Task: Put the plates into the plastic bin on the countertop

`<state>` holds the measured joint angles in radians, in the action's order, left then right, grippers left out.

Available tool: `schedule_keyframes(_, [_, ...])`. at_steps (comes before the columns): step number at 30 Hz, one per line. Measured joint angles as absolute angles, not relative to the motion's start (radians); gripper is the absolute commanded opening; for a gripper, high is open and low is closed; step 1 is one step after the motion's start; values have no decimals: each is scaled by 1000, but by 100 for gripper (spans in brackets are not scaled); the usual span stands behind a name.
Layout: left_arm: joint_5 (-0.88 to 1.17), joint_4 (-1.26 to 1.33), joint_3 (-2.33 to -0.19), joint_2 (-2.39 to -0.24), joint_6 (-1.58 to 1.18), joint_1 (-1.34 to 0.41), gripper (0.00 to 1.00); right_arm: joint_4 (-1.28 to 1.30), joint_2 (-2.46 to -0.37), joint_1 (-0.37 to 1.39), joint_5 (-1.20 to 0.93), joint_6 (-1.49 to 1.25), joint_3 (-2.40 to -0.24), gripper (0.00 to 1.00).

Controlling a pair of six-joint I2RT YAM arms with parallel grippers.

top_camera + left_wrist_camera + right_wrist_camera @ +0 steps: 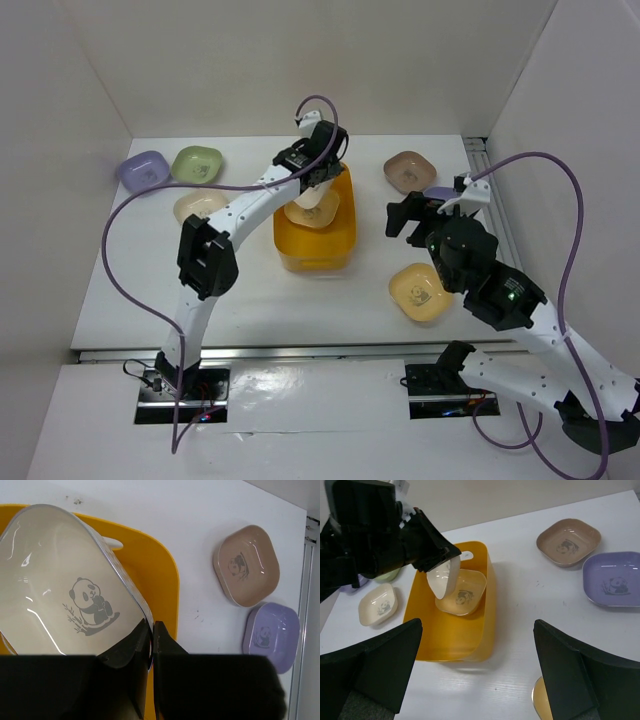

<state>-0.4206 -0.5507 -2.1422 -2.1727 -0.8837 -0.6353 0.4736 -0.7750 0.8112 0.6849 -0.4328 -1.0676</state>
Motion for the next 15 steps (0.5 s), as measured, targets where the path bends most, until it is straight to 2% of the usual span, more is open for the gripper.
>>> schedule_keyframes(10, [-413,-546,-2184,-2303,-953,-635,0,473,-777,811,667,-429,-1037,99])
schedule_keyframes(11, [-413,-546,-2183,-2304,-956,-635,6,473,-776,811,664,-429,-1037,99])
schedule_keyframes(15, [-413,-546,-2179,-2304,-970,-635,44,472,-778,810,652,-425,-1037,99])
